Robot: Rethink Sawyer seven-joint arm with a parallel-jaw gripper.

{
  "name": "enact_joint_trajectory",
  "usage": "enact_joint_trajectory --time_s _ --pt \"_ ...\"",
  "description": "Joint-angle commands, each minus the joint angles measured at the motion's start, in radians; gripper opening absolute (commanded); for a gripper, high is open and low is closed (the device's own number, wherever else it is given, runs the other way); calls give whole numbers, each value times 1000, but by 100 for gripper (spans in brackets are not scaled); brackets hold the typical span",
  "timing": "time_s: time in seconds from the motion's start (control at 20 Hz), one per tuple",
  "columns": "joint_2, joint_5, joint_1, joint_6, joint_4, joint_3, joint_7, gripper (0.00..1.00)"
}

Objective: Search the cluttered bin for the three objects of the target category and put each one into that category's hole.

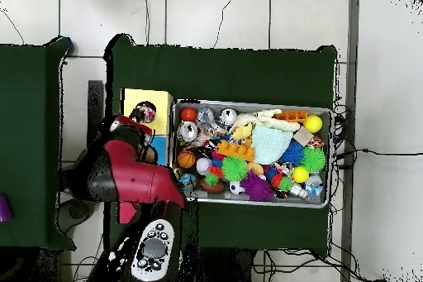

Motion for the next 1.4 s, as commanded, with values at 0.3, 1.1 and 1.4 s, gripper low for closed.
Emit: enact_joint_trajectory --time_s 0.3,1.1,1.4 --pt "122 8 -32 -120 21 50 196 0" --pt "184 -4 -50 -202 -5 72 188 0" --pt "194 2 -34 -224 -16 53 171 100"
